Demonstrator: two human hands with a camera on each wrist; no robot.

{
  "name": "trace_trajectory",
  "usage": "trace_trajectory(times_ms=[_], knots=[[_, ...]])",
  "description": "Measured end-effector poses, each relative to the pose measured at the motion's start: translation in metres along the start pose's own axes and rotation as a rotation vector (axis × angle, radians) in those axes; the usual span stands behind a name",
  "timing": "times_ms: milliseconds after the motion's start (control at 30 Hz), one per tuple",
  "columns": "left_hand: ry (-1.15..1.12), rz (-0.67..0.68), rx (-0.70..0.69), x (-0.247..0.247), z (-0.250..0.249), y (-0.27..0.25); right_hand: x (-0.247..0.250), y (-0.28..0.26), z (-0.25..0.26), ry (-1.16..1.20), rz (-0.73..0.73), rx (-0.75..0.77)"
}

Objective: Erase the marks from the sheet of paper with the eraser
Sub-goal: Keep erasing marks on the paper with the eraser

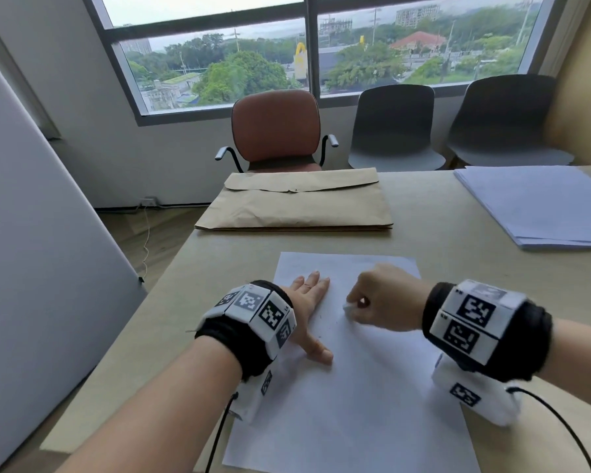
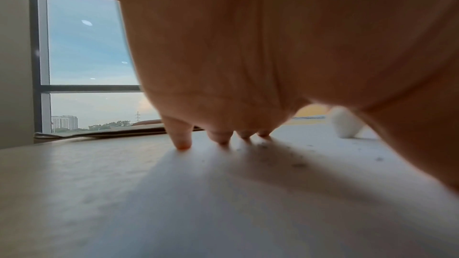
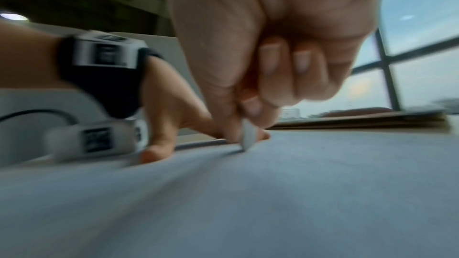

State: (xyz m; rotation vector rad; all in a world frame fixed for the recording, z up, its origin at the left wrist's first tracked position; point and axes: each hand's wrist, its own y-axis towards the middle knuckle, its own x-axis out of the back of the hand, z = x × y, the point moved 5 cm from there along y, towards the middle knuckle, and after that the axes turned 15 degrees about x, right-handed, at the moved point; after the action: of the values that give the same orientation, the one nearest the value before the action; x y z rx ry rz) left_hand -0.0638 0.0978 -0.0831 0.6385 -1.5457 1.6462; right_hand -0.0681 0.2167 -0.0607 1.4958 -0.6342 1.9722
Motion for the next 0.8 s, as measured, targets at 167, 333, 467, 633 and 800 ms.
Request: trace_trajectory(times_ms=[167,333,467,633,800], knots=[[0.009,0.021,0.0,0.0,0.0,0.0,0.001,-0.007,-0.004,0.052,-0.024,0.002],[0.037,0.027,0.007,0.0,-0.001,0.0,-0.003,-0.002,0.001,-0.061,-0.065,-0.049],[0.037,0.032,0.008,-0.001,0.001,0.002,-0.006,-0.006,0.007,0.028,-0.012,0.019],[0.032,0.02,0.01,0.0,0.0,0.002,0.005,-0.004,-0.015,-0.048,-0.105,-0.157],[0.044,0.032,0.011,-0.001,0.0,0.004,-0.008,-0.011,0.016,0.066,0.028,0.096]])
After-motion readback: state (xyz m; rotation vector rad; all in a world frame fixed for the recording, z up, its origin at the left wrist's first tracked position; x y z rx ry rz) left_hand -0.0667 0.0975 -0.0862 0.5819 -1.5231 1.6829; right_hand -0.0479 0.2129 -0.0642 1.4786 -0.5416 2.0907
